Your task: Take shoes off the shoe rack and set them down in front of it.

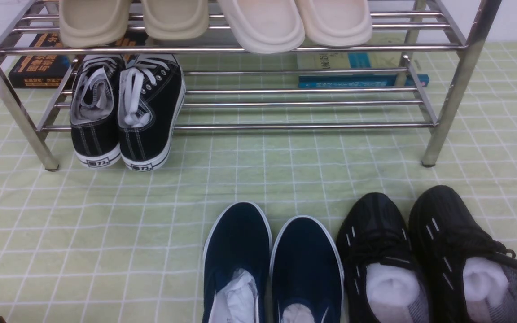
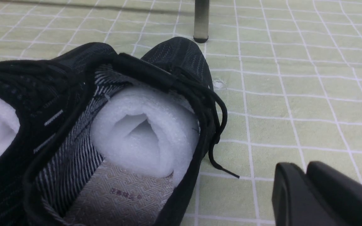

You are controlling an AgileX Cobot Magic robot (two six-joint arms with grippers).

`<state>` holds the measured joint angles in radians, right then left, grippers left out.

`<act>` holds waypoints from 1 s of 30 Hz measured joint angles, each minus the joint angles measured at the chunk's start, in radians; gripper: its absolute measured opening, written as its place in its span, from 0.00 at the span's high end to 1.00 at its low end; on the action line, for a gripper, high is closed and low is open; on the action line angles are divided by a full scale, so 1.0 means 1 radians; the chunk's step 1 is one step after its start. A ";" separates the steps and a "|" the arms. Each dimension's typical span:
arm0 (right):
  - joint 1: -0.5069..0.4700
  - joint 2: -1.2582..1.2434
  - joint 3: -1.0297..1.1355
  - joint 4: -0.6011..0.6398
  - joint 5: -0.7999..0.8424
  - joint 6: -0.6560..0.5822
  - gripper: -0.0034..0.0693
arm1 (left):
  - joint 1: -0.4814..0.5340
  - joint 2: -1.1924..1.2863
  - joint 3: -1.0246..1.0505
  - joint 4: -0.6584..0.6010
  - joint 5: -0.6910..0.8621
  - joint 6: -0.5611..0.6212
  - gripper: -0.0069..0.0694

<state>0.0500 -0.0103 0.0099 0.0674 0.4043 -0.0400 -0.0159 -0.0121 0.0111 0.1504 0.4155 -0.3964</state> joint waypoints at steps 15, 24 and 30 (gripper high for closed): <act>0.000 0.000 0.000 0.000 0.000 0.000 0.80 | 0.000 0.000 0.000 0.000 0.000 0.000 0.59; 0.000 0.000 0.000 0.000 0.000 0.000 0.79 | 0.000 0.000 0.000 0.000 0.000 0.000 0.59; 0.000 0.000 0.000 0.000 0.000 0.000 0.77 | 0.000 0.000 0.000 0.000 0.000 0.000 0.59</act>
<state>0.0500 -0.0103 0.0099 0.0674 0.4043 -0.0400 -0.0159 -0.0121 0.0111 0.1504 0.4155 -0.3964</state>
